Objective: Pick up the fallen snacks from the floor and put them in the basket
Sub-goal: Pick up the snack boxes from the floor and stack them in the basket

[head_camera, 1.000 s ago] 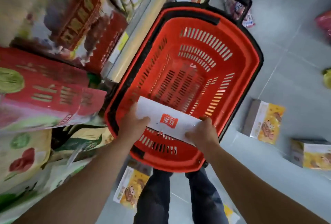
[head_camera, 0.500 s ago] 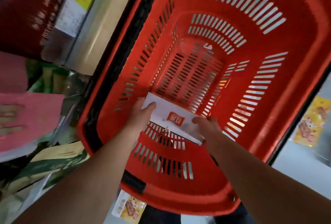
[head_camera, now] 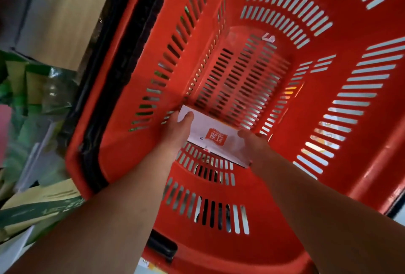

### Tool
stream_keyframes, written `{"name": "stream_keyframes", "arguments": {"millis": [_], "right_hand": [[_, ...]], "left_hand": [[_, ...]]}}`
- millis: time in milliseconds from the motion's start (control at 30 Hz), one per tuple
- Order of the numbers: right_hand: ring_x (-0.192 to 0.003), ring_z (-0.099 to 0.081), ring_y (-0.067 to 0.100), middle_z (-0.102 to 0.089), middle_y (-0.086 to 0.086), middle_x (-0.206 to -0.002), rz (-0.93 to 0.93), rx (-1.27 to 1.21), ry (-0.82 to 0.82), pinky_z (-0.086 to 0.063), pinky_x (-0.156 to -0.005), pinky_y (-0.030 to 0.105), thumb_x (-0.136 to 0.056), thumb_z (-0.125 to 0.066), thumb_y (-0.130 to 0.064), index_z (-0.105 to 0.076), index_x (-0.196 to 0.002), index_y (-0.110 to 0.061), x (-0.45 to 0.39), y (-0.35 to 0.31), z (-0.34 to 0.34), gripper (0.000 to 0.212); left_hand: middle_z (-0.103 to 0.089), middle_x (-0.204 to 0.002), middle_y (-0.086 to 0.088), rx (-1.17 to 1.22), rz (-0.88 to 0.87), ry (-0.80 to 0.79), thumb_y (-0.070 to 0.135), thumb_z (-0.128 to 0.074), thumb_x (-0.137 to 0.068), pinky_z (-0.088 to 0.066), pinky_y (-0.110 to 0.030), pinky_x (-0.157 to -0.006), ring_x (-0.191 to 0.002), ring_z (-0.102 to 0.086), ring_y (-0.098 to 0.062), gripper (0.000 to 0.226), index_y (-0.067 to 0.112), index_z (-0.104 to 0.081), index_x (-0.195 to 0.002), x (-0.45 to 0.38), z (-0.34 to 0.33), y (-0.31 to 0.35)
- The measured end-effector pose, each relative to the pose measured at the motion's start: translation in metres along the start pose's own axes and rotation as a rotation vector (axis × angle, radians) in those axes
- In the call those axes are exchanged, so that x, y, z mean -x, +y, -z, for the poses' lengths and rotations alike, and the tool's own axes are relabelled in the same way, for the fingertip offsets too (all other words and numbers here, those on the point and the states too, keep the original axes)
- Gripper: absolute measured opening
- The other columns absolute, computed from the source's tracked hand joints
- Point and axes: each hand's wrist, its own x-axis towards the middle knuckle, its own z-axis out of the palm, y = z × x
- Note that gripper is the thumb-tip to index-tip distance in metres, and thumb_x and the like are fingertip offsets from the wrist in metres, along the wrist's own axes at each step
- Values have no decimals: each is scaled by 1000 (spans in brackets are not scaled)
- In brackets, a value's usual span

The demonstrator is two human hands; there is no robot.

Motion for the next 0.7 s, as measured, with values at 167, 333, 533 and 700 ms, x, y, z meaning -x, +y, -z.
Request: {"name": "stream_keyframes", "arguments": {"millis": [167,333,533,700], "right_hand": [[-106,-64,35,-65,8,-122,11,107,30,-52,-95,52,-37,-72,-55,-54,-133,-23,2,-1,9,102],[-103,-62,25,-56,7,-135,329,578,63,-53,-81,34,-87,-64,-38,-48,-141,-21,157,-36,27,59],[-123,-49,38,-49,12,-136,724,1036,137,-41,-102,41,-85,-63,-32,-44,-141,-14,301,-28,86,61],[-136,-37,35,-46,9,-141,840,1189,210,-32,-114,43,-85,-63,-35,-43,-140,-16,393,-14,138,62]], "left_hand": [[-54,-140,-1,-95,-42,19,59,-51,-80,-37,-40,-110,-129,-50,-25,71,18,-51,-139,27,2,18],[-51,-145,-4,-226,-116,-16,59,-56,-75,-38,-44,-111,-132,-49,-23,78,20,-49,-142,98,22,44],[-55,-142,-4,-437,-339,-27,44,-64,-84,-39,-34,-109,-130,-51,-22,66,18,-48,-143,225,53,84],[-57,-139,-4,-553,-475,-4,54,-60,-79,-40,-36,-108,-129,-52,-24,73,19,-50,-142,330,74,102]]}}
